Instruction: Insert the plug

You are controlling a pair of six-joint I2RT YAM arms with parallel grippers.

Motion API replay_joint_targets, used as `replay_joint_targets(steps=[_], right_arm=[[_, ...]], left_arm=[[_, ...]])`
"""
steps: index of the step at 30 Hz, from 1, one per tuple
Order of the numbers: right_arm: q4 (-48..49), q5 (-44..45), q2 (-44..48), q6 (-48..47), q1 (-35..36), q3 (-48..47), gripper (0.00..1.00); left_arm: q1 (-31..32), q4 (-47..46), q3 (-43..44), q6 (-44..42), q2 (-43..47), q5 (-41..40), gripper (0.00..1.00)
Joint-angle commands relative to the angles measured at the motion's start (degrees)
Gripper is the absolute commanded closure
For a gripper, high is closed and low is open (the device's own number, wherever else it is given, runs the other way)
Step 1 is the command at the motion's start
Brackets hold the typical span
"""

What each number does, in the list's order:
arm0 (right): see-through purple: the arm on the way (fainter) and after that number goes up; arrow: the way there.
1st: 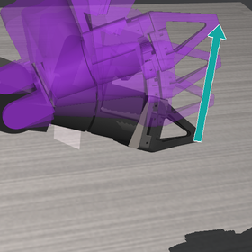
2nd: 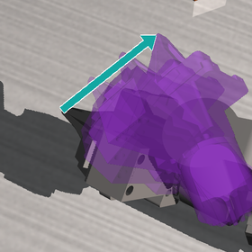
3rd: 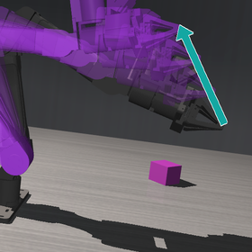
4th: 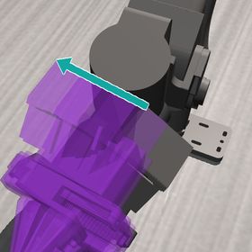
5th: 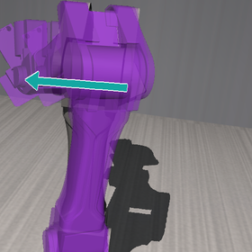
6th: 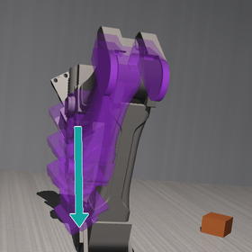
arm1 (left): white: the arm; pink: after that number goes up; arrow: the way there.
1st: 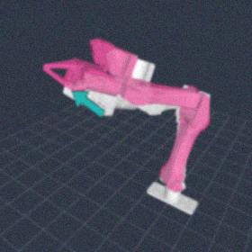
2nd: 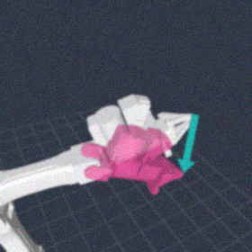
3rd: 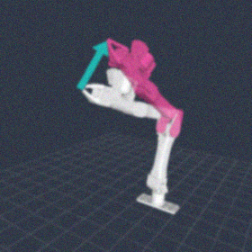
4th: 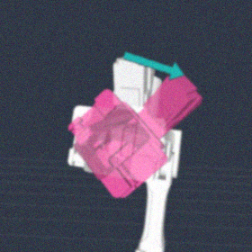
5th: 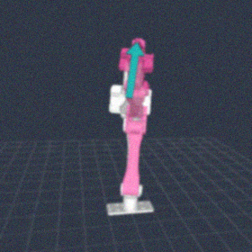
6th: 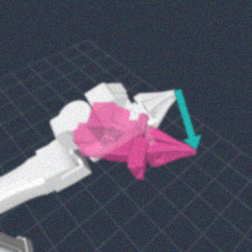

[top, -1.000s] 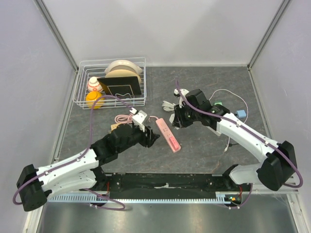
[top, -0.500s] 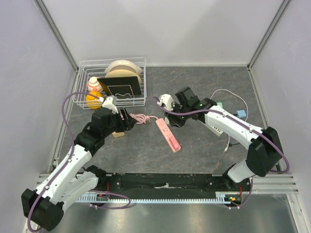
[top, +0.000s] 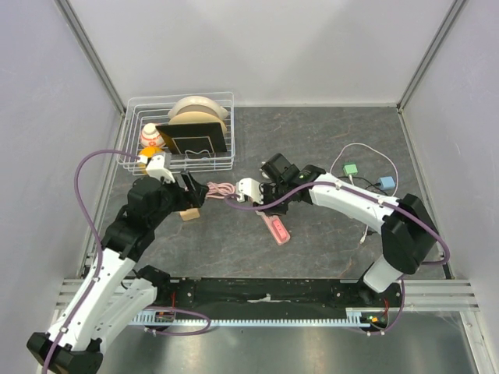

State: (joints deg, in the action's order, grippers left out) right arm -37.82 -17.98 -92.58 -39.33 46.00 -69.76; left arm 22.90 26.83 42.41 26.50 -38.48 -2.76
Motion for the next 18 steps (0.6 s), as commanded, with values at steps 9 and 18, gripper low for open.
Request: replay_joint_targets(steps=[9, 18], right_arm=[[13.4, 8.7, 16.2, 13.4, -3.1, 8.5, 1.0], [19.6, 17.3, 29.8, 26.6, -3.8, 19.2, 1.0]], left_arm=[[2.3, -11.2, 6.6, 0.3, -27.5, 20.8, 0.12], [11.8, -10.2, 25.9, -3.0, -55.7, 19.1, 0.18]])
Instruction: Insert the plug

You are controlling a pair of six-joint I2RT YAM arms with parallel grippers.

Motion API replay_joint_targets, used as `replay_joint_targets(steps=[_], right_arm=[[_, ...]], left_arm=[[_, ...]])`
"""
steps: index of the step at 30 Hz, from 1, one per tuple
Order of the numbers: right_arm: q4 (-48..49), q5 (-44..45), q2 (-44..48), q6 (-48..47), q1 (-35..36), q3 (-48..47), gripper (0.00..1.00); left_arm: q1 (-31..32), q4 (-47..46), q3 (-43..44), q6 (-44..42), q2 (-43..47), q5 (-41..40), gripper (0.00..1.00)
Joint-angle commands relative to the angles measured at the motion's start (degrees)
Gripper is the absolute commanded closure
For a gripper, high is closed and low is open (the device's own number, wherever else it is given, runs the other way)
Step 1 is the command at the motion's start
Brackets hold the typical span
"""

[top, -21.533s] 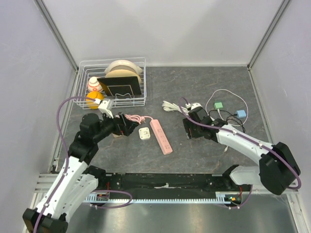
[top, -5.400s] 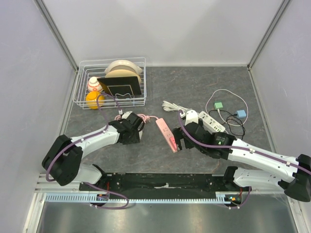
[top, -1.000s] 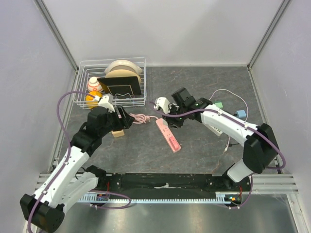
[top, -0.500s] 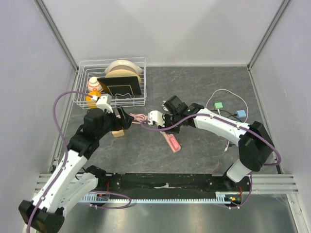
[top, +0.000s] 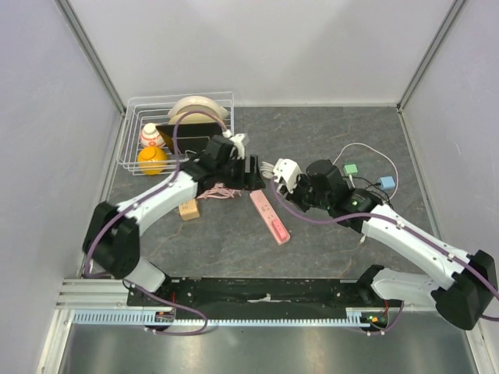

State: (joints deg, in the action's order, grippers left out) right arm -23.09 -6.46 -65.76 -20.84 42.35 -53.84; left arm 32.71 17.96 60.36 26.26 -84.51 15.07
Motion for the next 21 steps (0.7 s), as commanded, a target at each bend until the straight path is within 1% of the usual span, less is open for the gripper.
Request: replay_joint_targets(steps=[1, 4, 5, 7, 9, 11, 14, 17, 21], right_arm=[[5.4, 6.2, 3.8, 8.8, -0.2, 5.0, 1.0], [6.7, 6.2, 7.6, 10.6, -0.3, 7.5, 1.0], [6.8, 6.2, 8.4, 10.7, -0.2, 8.0, 1.0], [6.9, 6.2, 9.8, 11.3, -0.2, 9.3, 1.0], [6.9, 6.2, 10.5, 11.4, -0.2, 10.0, 1.0], [7.0, 6.2, 11.2, 11.7, -0.3, 10.8, 1.0], [7.4, 6.2, 11.2, 12.0, -0.2, 11.5, 1.0], [8.0, 5.4, 10.5, 12.3, -0.2, 11.5, 1.0], [8.0, 2.9, 9.2, 13.5, -0.3, 9.8, 1.0]], left_arm=[[2.8, -0.7, 9.7, -3.2, -11.5, 1.0, 0.19], [4.8, 2.4, 15.7, -7.8, -18.2, -3.3, 0.2], [5.3, 3.3, 17.0, -9.0, -19.8, -6.6, 0.2], [6.4, 7.0, 20.9, -12.2, -23.8, -9.7, 0.2], [6.9, 9.7, 23.6, -13.2, -25.6, -13.7, 0.2], [7.8, 10.0, 24.0, -13.8, -27.4, -17.2, 0.2], [8.4, 11.5, 24.3, -12.7, -29.7, -20.0, 0.21], [8.4, 12.5, 23.5, -9.8, -30.4, -22.9, 0.24], [8.4, 12.6, 20.0, -6.1, -29.4, -24.4, 0.27]])
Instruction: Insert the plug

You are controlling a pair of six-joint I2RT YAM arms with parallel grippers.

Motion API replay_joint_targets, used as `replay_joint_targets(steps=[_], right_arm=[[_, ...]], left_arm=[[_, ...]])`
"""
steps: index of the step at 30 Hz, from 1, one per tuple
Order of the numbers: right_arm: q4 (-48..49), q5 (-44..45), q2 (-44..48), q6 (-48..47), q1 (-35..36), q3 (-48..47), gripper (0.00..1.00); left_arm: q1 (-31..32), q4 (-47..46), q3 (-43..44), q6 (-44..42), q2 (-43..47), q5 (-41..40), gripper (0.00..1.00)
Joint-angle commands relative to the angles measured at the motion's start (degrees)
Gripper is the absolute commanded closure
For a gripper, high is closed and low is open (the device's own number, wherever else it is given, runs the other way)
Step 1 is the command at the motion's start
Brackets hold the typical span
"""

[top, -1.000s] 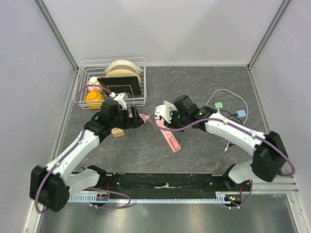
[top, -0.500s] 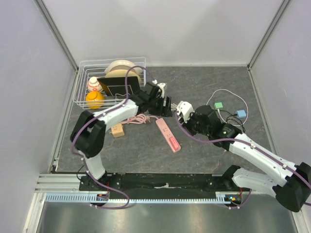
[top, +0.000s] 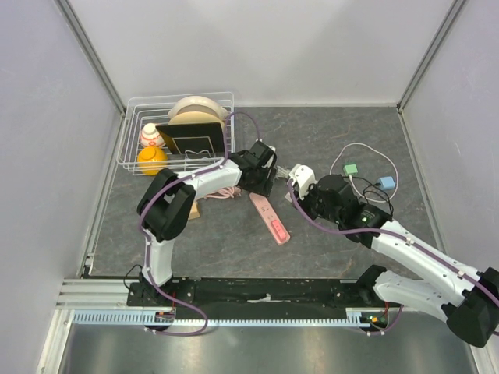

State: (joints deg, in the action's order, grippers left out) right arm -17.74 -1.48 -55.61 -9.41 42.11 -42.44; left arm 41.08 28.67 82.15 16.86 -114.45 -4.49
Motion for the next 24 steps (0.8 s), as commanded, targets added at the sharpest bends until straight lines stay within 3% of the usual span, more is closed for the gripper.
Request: replay_joint_targets(steps=[1, 9, 17, 20, 24], right_arm=[[2.5, -2.1, -1.7, 2.5, 0.0, -2.0, 1.0], [1.0, -2.0, -5.6, 10.9, 0.0, -6.5, 1.0], [-1.9, 1.1, -7.8, 17.8, 1.8, -9.7, 1.0], [-2.8, 1.2, -9.1, 16.3, 4.8, -11.0, 1.0], [-3.6, -0.4, -11.4, 13.7, 6.1, -12.1, 1.0]], left_arm=[[0.1, 1.9, -2.6, 4.9, 1.1, -5.2, 0.28], [0.0, 1.7, -13.8, 13.1, 8.9, -7.5, 0.36], [0.0, -2.2, -27.5, 20.7, 20.4, -5.5, 0.37], [0.0, -5.5, -29.6, 20.9, 22.6, -4.7, 0.39], [0.0, -6.1, -27.9, 20.7, 21.0, -2.5, 0.5]])
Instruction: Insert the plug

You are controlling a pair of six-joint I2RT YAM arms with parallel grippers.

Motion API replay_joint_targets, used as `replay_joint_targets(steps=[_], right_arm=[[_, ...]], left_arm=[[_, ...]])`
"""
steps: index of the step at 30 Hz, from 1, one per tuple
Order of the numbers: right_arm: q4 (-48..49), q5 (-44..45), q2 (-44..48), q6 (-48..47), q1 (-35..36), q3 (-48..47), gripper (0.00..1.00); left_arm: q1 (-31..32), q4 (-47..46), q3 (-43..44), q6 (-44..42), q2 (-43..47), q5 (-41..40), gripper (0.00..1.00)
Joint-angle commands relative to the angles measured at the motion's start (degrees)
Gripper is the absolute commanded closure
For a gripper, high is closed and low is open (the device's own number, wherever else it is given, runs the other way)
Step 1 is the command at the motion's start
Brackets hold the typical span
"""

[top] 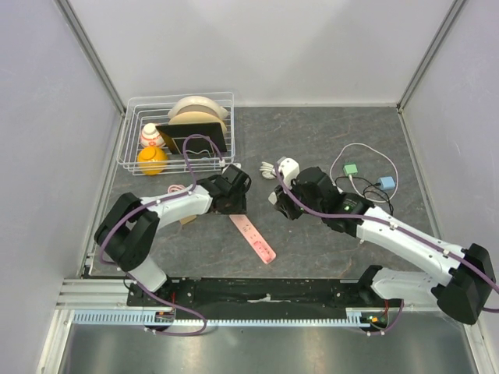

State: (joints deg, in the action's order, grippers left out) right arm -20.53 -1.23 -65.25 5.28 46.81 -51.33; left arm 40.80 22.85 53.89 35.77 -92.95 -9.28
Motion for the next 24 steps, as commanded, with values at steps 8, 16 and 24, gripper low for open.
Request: replay_joint_targets(steps=[8, 16, 24], right_arm=[[-0.2, -15.5, -4.3, -18.6, 3.8, -2.2, 1.0], [-6.3, -24.1, -10.4, -36.5, 4.5, -6.3, 1.0], [-8.1, -24.8, -19.2, -40.2, 6.2, -11.7, 1.0]], left_arm=[[0.2, -6.2, 4.2, -4.3, -4.9, 6.2, 0.52], [-0.1, -7.6, 10.3, -9.5, -7.1, 7.3, 0.43], [-6.4, -5.4, 12.2, -9.1, 2.5, 6.5, 0.25]])
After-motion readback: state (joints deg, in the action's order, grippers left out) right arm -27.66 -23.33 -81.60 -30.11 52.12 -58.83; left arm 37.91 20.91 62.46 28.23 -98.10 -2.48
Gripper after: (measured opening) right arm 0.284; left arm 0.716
